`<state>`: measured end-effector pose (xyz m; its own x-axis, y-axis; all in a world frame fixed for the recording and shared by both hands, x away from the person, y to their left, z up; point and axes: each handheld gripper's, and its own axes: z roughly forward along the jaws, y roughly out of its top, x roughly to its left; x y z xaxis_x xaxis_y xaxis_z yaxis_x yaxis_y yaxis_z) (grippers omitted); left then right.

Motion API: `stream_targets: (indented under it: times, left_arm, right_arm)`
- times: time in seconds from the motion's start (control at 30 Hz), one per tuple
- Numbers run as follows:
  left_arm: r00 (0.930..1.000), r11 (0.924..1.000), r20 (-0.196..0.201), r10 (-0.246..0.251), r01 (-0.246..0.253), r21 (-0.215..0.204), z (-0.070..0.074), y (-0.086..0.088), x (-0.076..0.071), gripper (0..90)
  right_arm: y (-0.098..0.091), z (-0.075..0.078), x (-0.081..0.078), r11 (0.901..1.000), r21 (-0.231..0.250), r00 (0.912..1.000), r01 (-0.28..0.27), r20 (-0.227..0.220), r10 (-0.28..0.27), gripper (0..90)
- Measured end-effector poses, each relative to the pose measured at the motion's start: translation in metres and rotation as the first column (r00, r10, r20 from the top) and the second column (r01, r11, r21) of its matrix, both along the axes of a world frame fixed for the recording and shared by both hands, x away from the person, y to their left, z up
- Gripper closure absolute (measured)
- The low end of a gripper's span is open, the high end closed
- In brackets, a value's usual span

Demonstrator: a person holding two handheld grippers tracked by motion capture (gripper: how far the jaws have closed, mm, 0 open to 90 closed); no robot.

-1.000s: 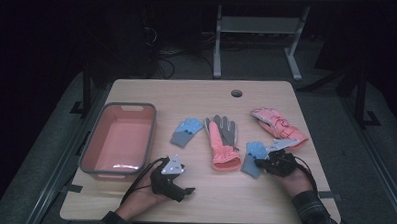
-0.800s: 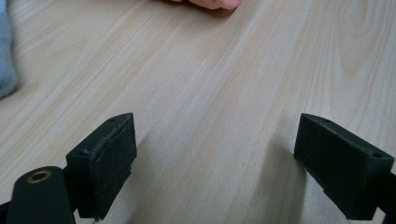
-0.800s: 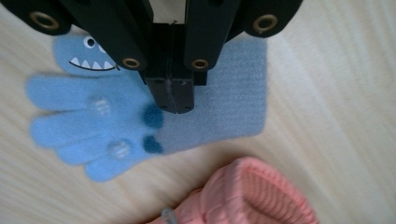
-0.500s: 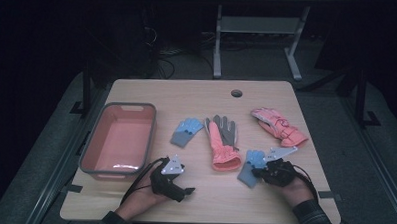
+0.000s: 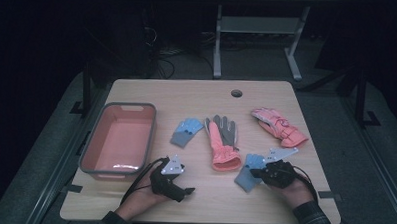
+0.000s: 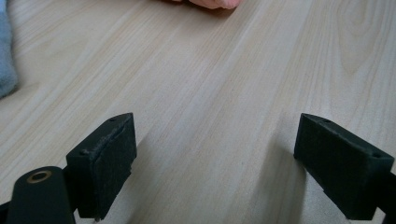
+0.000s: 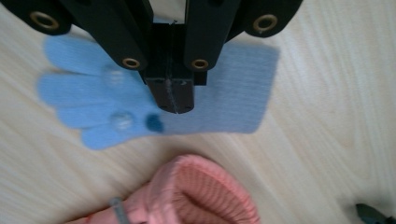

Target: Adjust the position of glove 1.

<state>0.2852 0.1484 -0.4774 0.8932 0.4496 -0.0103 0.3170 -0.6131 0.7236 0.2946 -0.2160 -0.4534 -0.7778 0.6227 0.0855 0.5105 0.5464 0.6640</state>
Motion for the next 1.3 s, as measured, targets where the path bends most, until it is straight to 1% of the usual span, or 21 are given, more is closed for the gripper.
stream_targets:
  times: [0.07,0.13,0.2,0.23,0.33,0.43,0.5,0.53,0.57,0.7,0.73,0.83,0.87,0.93,1.0,1.1,1.3]
  left_arm:
    - [1.0000,1.0000,0.001,0.000,0.000,0.001,0.000,0.000,0.000,12.4]
    - [1.0000,1.0000,0.001,-0.001,0.001,0.002,0.000,0.000,0.000,12.4]
    - [1.0000,1.0000,0.001,-0.002,0.002,0.005,0.000,0.000,0.000,12.4]
    - [1.0000,1.0000,0.001,-0.002,0.002,0.006,0.000,0.000,0.000,12.4]
    - [1.0000,1.0000,0.001,-0.004,0.004,0.007,0.000,0.000,0.000,12.4]
    - [1.0000,0.9999,0.004,-0.006,0.006,0.011,0.001,0.001,0.000,12.4]
    - [1.0000,0.9999,0.003,-0.005,0.005,0.013,0.001,0.001,0.000,12.4]
    - [1.0000,0.9999,0.003,-0.005,0.005,0.012,0.001,0.001,0.000,12.4]
    - [1.0000,0.9999,0.004,-0.006,0.006,0.012,0.001,0.001,0.000,12.4]
    - [1.0000,0.9999,0.008,-0.006,0.006,0.009,0.000,0.001,0.000,12.4]
    - [1.0000,0.9999,0.008,-0.006,0.006,0.008,0.000,0.001,0.000,12.4]
    - [1.0000,1.0000,0.008,-0.005,0.005,0.008,0.000,0.001,0.000,12.4]
    - [1.0000,0.9999,0.008,-0.005,0.005,0.009,0.000,0.001,0.000,12.4]
    - [1.0000,0.9999,0.007,-0.005,0.005,0.009,0.000,0.001,0.000,12.4]
    - [1.0000,1.0000,0.008,-0.004,0.004,0.007,0.000,0.001,0.000,12.4]
    - [1.0000,1.0000,0.007,-0.002,0.002,0.004,0.000,0.000,0.000,12.4]
    - [1.0000,1.0000,0.006,-0.002,0.002,0.003,0.000,0.000,0.000,12.4]
  right_arm:
    - [-0.002,0.000,0.002,1.0000,-0.004,1.0000,0.007,0.001,-0.007,90.0]
    - [-0.006,0.000,0.004,0.9998,-0.002,0.9997,0.021,0.013,-0.021,90.0]
    - [-0.007,0.000,0.005,0.9997,-0.003,0.9996,0.024,0.018,-0.024,90.0]
    - [-0.007,0.001,0.006,0.9994,0.001,0.9992,0.034,0.022,-0.034,90.0]
    - [-0.007,0.002,0.010,0.9989,0.001,0.9981,0.046,0.041,-0.046,90.0]
    - [-0.007,-0.003,0.015,0.9988,-0.019,0.9987,0.045,0.023,-0.045,90.0]
    - [-0.007,-0.007,0.016,0.9981,-0.049,0.9993,0.037,0.003,-0.036,90.0]
    - [-0.007,-0.008,0.015,0.9984,-0.046,0.9995,0.032,0.005,-0.032,90.0]
    - [-0.007,-0.008,0.014,0.9987,-0.042,0.9995,0.029,-0.005,-0.030,90.0]
    - [-0.003,-0.008,0.010,0.9990,-0.043,0.9998,0.013,-0.015,-0.013,90.0]
    - [0.001,-0.007,0.006,0.9990,-0.045,0.9998,-0.005,-0.019,0.004,90.0]
    - [0.003,-0.007,0.005,0.9985,-0.054,0.9998,-0.014,-0.013,0.014,90.0]
    - [0.004,-0.007,0.004,0.9988,-0.048,0.9997,-0.014,-0.022,0.013,90.0]
    - [0.006,-0.007,0.002,0.9981,-0.054,0.9994,-0.030,-0.017,0.029,90.0]
    - [0.010,-0.007,-0.001,0.9977,-0.050,0.9987,-0.046,-0.021,0.045,90.0]
    - [0.013,-0.007,-0.003,0.9973,-0.049,0.9983,-0.055,-0.021,0.054,90.0]
    - [0.025,-0.007,-0.010,0.9932,-0.047,0.9942,-0.106,-0.024,0.105,90.0]
